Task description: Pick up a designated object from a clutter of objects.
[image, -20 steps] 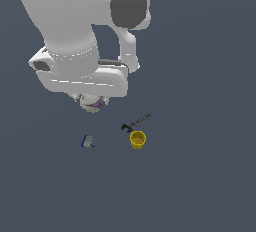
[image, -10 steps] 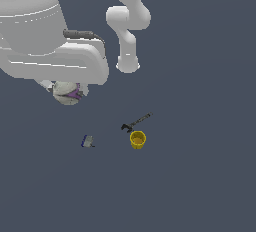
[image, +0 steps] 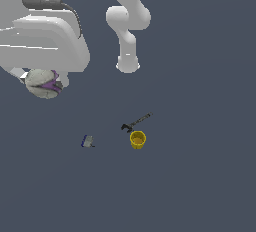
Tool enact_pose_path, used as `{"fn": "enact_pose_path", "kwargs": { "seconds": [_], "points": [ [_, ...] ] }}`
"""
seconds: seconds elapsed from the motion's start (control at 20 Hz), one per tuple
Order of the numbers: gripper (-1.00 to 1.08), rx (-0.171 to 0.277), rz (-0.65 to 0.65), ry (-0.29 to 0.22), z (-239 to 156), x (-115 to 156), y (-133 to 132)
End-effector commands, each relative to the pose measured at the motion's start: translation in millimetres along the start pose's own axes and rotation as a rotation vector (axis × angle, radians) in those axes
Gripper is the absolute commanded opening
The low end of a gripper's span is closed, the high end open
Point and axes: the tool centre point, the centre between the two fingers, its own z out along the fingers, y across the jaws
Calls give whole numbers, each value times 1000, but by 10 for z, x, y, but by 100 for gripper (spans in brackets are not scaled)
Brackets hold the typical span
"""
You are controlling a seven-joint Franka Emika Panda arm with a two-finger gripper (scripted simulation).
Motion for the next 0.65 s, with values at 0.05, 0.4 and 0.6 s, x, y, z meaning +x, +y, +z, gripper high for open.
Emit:
{"fn": "enact_pose_path", "kwargs": {
  "seconds": [0.05,0.4,0.6],
  "points": [
    [-100,0,-1,1,-96,43,47],
    [-100,0,0,1,-182,87,97],
    [-100,0,0,1,-194,94,103]
  ]
}}
